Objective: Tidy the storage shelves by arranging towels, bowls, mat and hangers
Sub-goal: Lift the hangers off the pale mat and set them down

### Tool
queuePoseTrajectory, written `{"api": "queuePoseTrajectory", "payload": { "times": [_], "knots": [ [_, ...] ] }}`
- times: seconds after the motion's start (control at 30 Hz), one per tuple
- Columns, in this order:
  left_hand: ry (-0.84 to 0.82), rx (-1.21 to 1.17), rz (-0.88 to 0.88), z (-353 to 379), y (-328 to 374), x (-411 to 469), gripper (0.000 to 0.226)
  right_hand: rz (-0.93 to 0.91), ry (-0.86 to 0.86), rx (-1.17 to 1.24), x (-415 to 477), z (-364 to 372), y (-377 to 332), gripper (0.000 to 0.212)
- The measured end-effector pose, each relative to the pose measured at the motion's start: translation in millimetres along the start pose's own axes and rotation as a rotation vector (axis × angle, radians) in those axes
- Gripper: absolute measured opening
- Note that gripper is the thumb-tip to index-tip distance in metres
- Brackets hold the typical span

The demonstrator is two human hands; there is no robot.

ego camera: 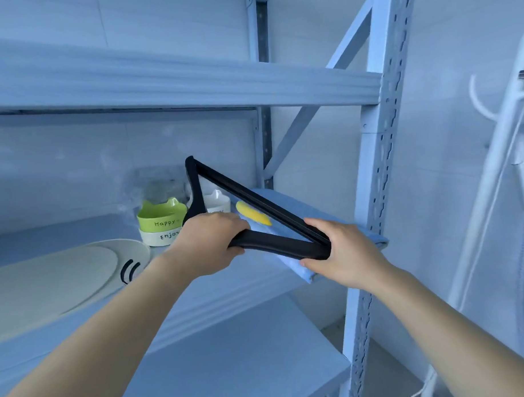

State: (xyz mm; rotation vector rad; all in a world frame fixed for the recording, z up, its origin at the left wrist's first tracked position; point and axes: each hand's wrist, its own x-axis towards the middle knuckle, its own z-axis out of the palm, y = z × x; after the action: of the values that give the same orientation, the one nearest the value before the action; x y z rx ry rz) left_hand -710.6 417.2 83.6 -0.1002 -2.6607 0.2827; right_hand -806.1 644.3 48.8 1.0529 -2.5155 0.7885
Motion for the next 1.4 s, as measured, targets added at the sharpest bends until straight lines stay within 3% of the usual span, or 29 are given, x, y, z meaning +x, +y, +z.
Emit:
{"api": "queuePoseTrajectory", "payload": {
  "times": [0.43, 0.87, 1.4],
  "knots": [
    [-0.140, -0.033, 0.058, 56, 37, 133, 0.016, 0.114, -0.005, 0.030, 40, -13, 101, 0.034],
    [-0.220, -0.147, 0.058, 127, 32, 190, 0.019, 0.199, -0.106, -0.144, 82, 7, 144, 0.029],
    [-0.271, -0.328, 0.110, 133, 44, 205, 0.019, 0.181, -0.095, -0.159, 82, 3, 163, 0.029]
  ]
}}
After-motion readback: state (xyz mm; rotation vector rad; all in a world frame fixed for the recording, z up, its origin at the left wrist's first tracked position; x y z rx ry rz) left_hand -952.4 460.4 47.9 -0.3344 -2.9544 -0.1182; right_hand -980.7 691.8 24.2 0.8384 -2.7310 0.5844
